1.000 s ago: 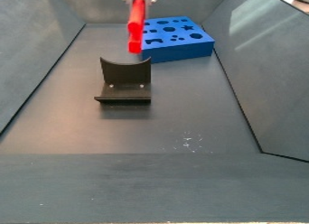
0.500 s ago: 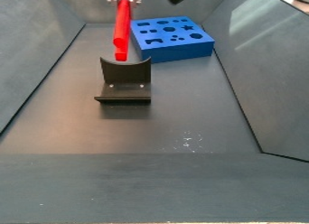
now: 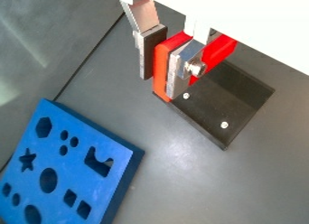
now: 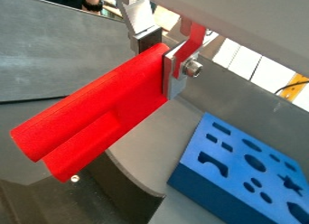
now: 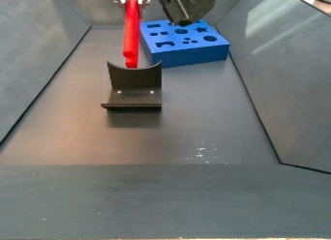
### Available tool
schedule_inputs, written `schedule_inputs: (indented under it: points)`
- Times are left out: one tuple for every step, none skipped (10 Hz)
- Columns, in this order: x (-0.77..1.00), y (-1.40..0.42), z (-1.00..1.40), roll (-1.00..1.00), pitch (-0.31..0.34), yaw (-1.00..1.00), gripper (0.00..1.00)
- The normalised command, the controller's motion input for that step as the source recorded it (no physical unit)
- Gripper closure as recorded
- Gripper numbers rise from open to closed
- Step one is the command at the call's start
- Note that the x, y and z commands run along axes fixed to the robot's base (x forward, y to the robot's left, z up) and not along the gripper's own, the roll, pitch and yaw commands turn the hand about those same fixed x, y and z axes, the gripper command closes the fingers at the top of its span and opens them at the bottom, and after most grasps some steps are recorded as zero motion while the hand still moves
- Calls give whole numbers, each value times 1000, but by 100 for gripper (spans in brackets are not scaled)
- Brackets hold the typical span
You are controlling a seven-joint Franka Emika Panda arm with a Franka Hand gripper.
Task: Pick up the square-circle object. Move up. Place the square-circle object on the fixture. Regrasp the square-circle object. Move to above the board. Insert the square-circle object.
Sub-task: Place the square-circle object on the fixture.
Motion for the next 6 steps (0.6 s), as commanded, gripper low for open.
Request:
schedule_inputs:
  points:
    - [130, 131, -1000, -1000, 244, -95, 100]
    - [133, 136, -1000, -1000, 233, -110, 100]
    - [150, 139, -1000, -919, 238, -163, 100]
    - [163, 137, -1000, -761, 206, -187, 100]
    - [166, 139, -1000, -598, 162, -208, 100]
    - [172, 143, -1000, -372, 105, -220, 100]
